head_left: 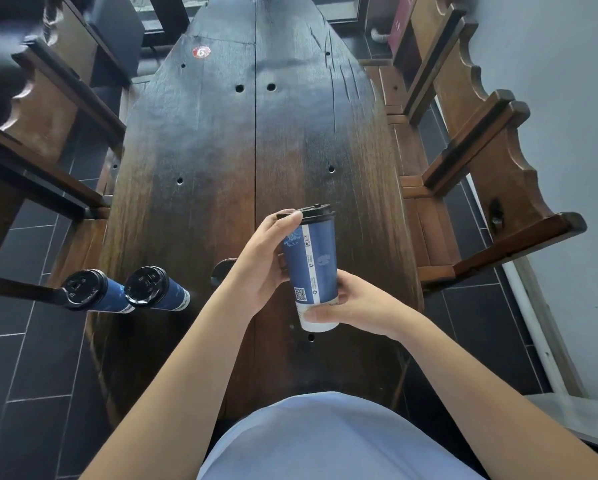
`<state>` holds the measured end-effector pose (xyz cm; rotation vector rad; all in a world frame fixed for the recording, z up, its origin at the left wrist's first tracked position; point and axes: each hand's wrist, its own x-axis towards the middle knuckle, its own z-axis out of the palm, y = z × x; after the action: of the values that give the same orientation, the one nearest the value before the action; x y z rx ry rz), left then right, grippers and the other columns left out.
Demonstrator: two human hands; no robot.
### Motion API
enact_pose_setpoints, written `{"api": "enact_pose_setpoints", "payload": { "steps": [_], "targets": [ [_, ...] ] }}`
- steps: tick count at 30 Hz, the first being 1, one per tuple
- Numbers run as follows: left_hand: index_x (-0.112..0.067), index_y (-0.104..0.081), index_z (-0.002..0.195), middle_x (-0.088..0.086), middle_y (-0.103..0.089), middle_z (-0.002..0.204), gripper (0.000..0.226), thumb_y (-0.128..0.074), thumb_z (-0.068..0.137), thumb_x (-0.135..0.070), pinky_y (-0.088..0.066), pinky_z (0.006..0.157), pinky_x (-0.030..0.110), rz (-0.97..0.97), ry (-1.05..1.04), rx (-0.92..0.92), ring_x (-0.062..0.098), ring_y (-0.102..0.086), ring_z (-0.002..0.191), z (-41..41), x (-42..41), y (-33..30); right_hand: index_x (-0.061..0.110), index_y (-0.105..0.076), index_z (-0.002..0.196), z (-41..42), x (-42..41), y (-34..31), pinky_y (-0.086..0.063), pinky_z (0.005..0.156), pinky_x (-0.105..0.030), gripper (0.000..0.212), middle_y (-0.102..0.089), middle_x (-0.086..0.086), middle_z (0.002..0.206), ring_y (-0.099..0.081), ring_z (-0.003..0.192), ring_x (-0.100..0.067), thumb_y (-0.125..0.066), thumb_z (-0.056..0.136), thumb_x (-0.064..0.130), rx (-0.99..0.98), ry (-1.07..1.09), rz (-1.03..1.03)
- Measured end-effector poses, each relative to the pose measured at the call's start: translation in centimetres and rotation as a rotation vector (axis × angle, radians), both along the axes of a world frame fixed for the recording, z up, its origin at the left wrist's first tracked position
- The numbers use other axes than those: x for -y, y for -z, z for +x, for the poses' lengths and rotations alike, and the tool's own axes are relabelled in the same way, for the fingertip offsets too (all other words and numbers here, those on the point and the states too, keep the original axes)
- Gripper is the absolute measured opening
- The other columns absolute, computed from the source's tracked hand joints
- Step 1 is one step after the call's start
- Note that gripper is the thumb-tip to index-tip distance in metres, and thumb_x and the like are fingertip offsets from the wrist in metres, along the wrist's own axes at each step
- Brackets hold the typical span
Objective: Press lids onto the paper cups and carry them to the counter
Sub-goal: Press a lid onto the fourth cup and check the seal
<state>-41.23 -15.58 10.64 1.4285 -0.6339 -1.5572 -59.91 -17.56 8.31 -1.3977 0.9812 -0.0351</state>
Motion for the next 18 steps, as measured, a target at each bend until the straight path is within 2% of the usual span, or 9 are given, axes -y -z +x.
{"api": "enact_pose_setpoints", "payload": {
  "steps": [3, 8, 13, 18],
  "targets": [
    [-0.026, -0.056, 0.131, -0.002, -0.07, 0.12, 0.057, -0.065, 0.082, -0.054, -0.058, 0.088, 0.036, -0.012, -0.008, 0.022, 0.017, -0.07, 0.11, -0.2, -0.4, 0.3, 0.045, -0.048, 0.124, -0.2, 0.3, -0.1, -0.05, 0.087, -0.016, 0.053, -0.062, 0.017, 0.122, -0.062, 0.11, -0.004, -0.082, 0.084, 0.036, -0.03, -0.07, 0.021],
    [-0.031, -0.055, 0.131, -0.007, -0.071, 0.124, 0.054, -0.068, 0.082, -0.053, -0.059, 0.096, 0.038, -0.001, 0.02, 0.06, 0.013, -0.071, 0.111, 0.0, -0.8, 1.0, 0.027, -0.05, 0.137, -1.6, 3.7, -1.6, -0.059, 0.091, -0.031, 0.063, -0.063, 0.007, 0.13, -0.065, 0.114, -0.006, -0.073, 0.083, 0.051, 0.039, 0.095, -0.012],
    [-0.036, -0.052, 0.135, -0.012, -0.07, 0.126, 0.061, -0.071, 0.08, -0.051, -0.058, 0.094, 0.035, -0.006, 0.034, 0.086, 0.008, -0.07, 0.112, -0.3, -1.1, 1.4, 0.029, -0.046, 0.144, -1.7, 5.9, -3.2, -0.06, 0.081, -0.023, 0.073, -0.061, 0.008, 0.134, -0.067, 0.111, -0.005, -0.066, 0.079, 0.055, 0.091, 0.168, -0.071],
    [-0.042, -0.052, 0.133, -0.018, -0.072, 0.12, 0.061, -0.075, 0.078, -0.051, -0.057, 0.094, 0.03, 0.012, 0.09, 0.13, 0.003, -0.07, 0.11, -0.6, -1.2, 2.2, 0.032, -0.053, 0.139, -0.9, 5.7, -2.2, -0.063, 0.082, -0.035, 0.053, -0.069, 0.006, 0.125, -0.07, 0.11, -0.011, -0.07, 0.089, 0.038, 0.096, 0.146, 0.032]
  ]
}}
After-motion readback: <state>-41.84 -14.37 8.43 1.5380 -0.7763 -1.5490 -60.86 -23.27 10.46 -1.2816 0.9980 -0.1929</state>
